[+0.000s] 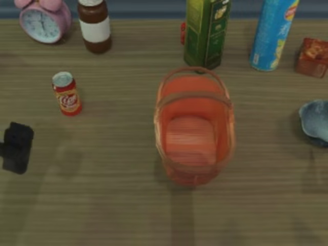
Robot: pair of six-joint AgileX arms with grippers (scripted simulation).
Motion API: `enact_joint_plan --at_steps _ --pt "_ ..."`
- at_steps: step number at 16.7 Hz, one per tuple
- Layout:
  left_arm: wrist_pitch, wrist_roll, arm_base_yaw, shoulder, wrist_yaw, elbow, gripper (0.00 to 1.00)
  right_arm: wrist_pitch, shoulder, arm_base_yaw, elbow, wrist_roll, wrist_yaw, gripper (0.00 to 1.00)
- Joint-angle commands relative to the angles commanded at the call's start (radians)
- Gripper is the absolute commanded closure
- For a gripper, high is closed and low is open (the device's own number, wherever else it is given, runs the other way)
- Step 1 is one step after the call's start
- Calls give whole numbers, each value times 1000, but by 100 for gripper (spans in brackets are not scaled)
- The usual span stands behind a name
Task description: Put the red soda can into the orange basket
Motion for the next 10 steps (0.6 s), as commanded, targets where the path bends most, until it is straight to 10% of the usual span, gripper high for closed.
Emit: enact_joint_plan --at_steps 10 --pt "-590 283 -58 1012 -10 913 0 0 0 0 0 0 0 0"
